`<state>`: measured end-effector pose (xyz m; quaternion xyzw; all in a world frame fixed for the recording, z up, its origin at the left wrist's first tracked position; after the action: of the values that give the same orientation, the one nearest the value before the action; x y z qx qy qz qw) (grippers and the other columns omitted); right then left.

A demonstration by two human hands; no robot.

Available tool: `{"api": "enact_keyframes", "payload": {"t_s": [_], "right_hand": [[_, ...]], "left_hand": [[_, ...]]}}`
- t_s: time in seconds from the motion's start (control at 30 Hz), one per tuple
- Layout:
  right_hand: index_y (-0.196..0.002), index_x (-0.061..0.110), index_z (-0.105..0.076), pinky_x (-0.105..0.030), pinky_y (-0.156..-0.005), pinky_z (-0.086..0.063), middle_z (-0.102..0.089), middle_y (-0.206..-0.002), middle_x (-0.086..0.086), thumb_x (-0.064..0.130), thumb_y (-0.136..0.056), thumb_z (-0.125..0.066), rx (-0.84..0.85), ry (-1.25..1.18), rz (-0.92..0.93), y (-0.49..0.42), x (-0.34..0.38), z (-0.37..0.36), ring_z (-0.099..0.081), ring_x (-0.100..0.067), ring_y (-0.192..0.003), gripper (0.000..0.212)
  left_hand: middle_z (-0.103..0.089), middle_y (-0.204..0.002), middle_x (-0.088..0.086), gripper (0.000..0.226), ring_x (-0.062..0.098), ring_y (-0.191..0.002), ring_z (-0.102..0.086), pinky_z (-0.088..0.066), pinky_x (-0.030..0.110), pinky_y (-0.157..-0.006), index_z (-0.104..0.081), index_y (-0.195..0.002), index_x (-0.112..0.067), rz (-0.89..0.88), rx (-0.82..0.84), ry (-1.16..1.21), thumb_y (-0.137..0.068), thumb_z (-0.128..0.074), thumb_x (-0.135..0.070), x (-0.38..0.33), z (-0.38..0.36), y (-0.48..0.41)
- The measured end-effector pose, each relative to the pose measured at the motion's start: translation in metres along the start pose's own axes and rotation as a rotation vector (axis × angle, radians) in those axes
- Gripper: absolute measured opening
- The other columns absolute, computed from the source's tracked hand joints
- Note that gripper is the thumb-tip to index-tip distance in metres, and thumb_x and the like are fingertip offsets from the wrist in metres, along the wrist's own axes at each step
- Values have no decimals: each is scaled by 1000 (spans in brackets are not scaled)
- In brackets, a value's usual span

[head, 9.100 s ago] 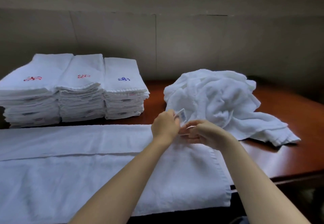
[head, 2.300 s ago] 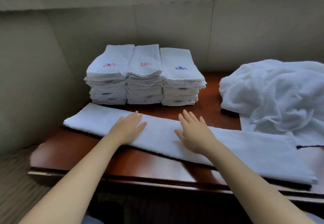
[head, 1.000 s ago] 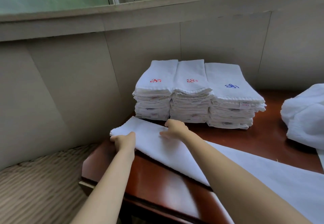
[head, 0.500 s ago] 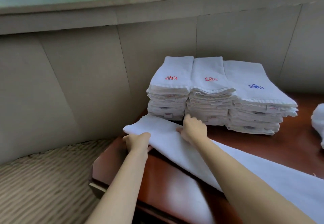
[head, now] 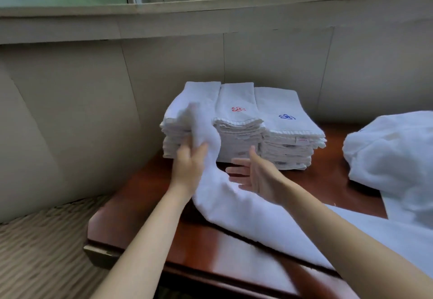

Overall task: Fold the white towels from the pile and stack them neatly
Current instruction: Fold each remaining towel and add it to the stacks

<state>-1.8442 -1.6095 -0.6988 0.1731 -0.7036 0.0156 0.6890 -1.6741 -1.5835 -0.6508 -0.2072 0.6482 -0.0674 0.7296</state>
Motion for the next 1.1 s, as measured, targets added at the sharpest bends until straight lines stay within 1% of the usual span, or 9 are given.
{"api": "enact_keyframes", "payload": {"t_s": [0.07,0.17,0.23,0.33,0.4,0.47,0.67,0.83,1.1], "right_hand": [[-122,5,-55,-44,-88,-49,-67,-117,-13,69,-91,-27,28,-264,1,36,18,29,-67,-32,-100,76],[-72,-5,-63,-3,-52,-43,-63,-52,22,12,-92,-59,-145,85,165,81,49,74,-59,12,-51,27],[-67,4,-58,-17,-46,-28,-44,-38,18,10,-88,-64,-293,377,109,97,66,118,-43,25,-47,22],[-37,6,-37,-59,-59,-28,-22,-43,-4,6,-92,-57,-233,326,-126,87,51,195,-11,-34,-34,59],[-49,-7,-51,-52,-61,-37,-42,-51,-22,-11,-89,-52,-104,267,-157,130,26,164,-29,-31,-43,40],[-84,5,-64,-36,-64,-45,-61,-76,-15,21,-84,-70,-106,48,-272,151,-11,120,-57,-25,-69,17],[-146,29,-23,-38,-89,-52,-45,-140,-3,24,-75,-80,-322,22,-182,154,-43,131,-56,-23,-117,91],[-98,9,-67,-28,-64,-50,-67,-94,-12,-9,-82,-56,-471,117,-37,156,-47,120,-64,-20,-74,26],[-98,8,-63,-28,-60,-48,-62,-88,-11,-5,-78,-51,-827,33,91,196,-10,167,-59,-24,-76,27]], "left_hand": [[-63,-82,-20,14,5,-82,-58,-45,24,-74,-66,-88,-34,-92,387,-140,-79,-56,-28,-15,-34,21],[-53,-123,-22,30,-17,-114,-40,-29,-4,-90,-64,-119,-29,-161,917,-430,-89,-64,-28,-13,-80,58],[-49,-136,-15,35,-20,-120,-31,-18,-11,-85,-62,-126,-22,-211,1027,-522,-92,-61,-30,-7,-100,73],[-50,-139,-13,33,-2,-125,-45,-29,5,-95,-61,-126,-26,-137,1057,-605,-95,-55,-36,-5,-112,80],[-53,-136,-12,34,5,-122,-49,-32,12,-95,-59,-128,-28,-87,1109,-668,-95,-52,-34,-1,-116,81],[-52,-137,-8,36,7,-124,-46,-27,6,-87,-56,-131,-25,-80,1159,-712,-95,-49,-27,5,-121,84],[-54,-120,-8,34,8,-113,-47,-31,5,-82,-57,-126,-18,-42,1167,-723,-95,-43,-20,9,-130,84],[-50,-110,-10,24,7,-100,-44,-35,15,-81,-59,-113,-25,41,1141,-654,-95,-42,-27,12,-135,75],[-55,-134,-4,35,9,-121,-48,-35,25,-98,-55,-131,-23,-79,733,-542,-96,-50,-18,-10,-139,43]]}}
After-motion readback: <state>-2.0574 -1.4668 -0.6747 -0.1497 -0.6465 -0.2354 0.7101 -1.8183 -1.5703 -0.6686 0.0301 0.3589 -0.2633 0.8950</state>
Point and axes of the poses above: each hand's wrist, its own y-axis away from the middle knuckle, its own z-axis out of the back of the hand, x = y × z, the point moved 2 cm from there along -y, towards the middle knuckle
